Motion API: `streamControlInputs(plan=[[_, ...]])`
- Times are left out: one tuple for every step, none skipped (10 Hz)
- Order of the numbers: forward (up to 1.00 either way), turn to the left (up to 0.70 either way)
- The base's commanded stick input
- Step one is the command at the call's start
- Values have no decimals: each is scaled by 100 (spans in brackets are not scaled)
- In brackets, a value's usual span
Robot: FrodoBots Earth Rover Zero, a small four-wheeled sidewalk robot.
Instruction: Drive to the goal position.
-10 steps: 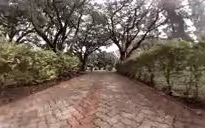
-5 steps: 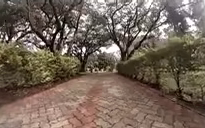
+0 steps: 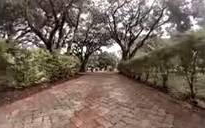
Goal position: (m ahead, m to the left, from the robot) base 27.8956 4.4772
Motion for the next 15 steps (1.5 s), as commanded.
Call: streamControlInputs(plan=[[70, 0], [70, 0], [70, 0], [70, 0], [70, 0], [70, 0], [70, 0], [70, 0], [70, 0], [70, 0], [70, 0], [70, 0], [70, -35], [70, -35], [70, 0]])
